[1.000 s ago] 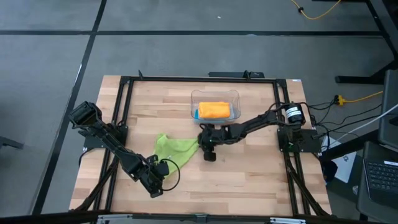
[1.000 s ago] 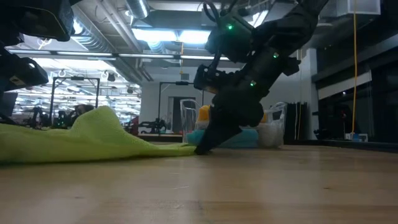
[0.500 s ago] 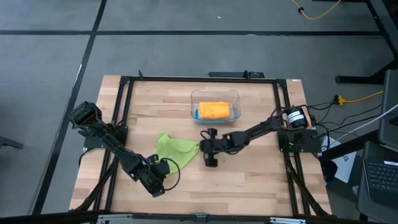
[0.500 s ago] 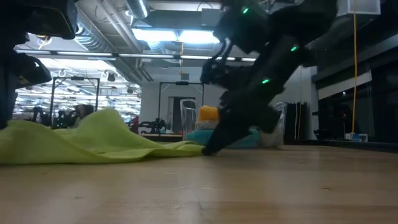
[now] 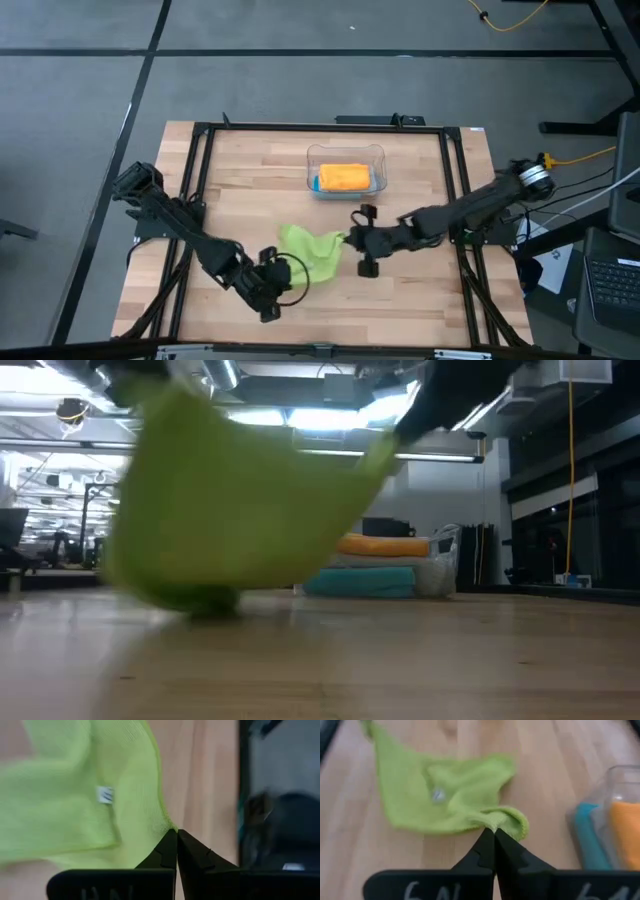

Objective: Fold microfiber towels
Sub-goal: Fold the green towel

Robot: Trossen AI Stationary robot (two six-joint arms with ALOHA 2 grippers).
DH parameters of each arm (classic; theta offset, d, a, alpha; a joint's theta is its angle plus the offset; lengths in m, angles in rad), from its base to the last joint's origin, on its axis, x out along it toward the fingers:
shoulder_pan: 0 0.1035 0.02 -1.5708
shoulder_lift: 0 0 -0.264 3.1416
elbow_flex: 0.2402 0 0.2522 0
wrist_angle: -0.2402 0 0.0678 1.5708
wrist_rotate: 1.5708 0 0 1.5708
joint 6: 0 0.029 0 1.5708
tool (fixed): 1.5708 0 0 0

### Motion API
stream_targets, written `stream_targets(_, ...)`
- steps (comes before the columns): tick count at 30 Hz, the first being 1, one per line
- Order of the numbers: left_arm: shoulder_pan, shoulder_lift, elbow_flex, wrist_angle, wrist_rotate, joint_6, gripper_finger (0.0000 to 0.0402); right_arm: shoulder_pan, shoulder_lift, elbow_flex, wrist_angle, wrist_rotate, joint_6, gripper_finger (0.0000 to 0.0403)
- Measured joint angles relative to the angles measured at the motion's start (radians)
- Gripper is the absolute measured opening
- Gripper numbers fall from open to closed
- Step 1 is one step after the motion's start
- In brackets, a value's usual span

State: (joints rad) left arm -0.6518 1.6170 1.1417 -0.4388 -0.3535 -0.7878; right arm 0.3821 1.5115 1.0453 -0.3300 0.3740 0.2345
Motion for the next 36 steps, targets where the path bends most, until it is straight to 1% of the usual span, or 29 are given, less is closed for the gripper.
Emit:
stream_targets(2,0.012,0.0,0.075,-0.015,-0.016,0.037,0.0,0.023,-0.066,-0.001,-0.017,0.011,0.023,0.0002)
stream_targets(4,0.015,0.0,0.155,-0.046,-0.024,0.11,0.0,0.047,-0.124,0.0,-0.017,0.004,0.03,0.0002)
stream_targets(9,0.0,-0.002,0.331,-0.176,-0.027,0.389,0.0,0.086,-0.243,0.0,-0.05,-0.096,0.025,0.0001)
stream_targets(11,-0.001,-0.009,0.394,-0.225,-0.055,0.429,0.0,0.096,-0.282,0.0,-0.055,-0.133,0.035,0.0001)
stream_targets(13,0.004,-0.01,0.45,-0.292,-0.114,0.435,0.0,0.108,-0.316,0.0,-0.058,-0.131,0.063,0.0001)
stream_targets(14,0.006,-0.009,0.472,-0.334,-0.151,0.431,0.0,0.113,-0.332,0.0,-0.056,-0.109,0.08,0.0001)
stream_targets(16,0.02,-0.009,0.498,-0.387,-0.224,0.395,0.0,0.123,-0.358,0.001,-0.054,-0.034,0.114,0.0001)
stream_targets(18,0.04,-0.01,0.504,-0.441,-0.275,0.35,0.0,0.128,-0.374,0.001,-0.055,-0.009,0.121,0.0001)
stream_targets(21,0.076,-0.012,0.509,-0.552,-0.287,0.301,0.0,0.13,-0.402,0.001,-0.059,-0.028,0.101,0.0001)
stream_targets(24,0.117,-0.014,0.511,-0.626,-0.289,0.27,0.0,0.13,-0.426,0.001,-0.064,0.035,0.1,0.0002)
stream_targets(28,0.165,-0.014,0.511,-0.646,-0.293,0.28,0.0,0.128,-0.449,0.001,-0.086,0.233,0.084,0.0002)
stream_targets(31,0.205,-0.013,0.522,-0.658,-0.352,0.36,0.0,0.123,-0.457,0.001,-0.095,0.416,0.02,0.0003)
stream_targets(33,0.236,-0.013,0.554,-0.672,-0.379,0.381,0.0,0.115,-0.462,0.001,-0.096,0.528,-0.025,0.0003)
stream_targets(34,0.25,-0.014,0.57,-0.678,-0.372,0.367,0.0,0.111,-0.465,0.001,-0.097,0.548,-0.03,0.0004)
stream_targets(35,0.263,-0.014,0.586,-0.678,-0.336,0.345,0.0,0.11,-0.471,0.002,-0.101,0.52,-0.027,0.0004)
stream_targets(36,0.271,-0.014,0.606,-0.677,-0.287,0.33,0.0,0.11,-0.479,0.002,-0.104,0.442,-0.023,0.0004)
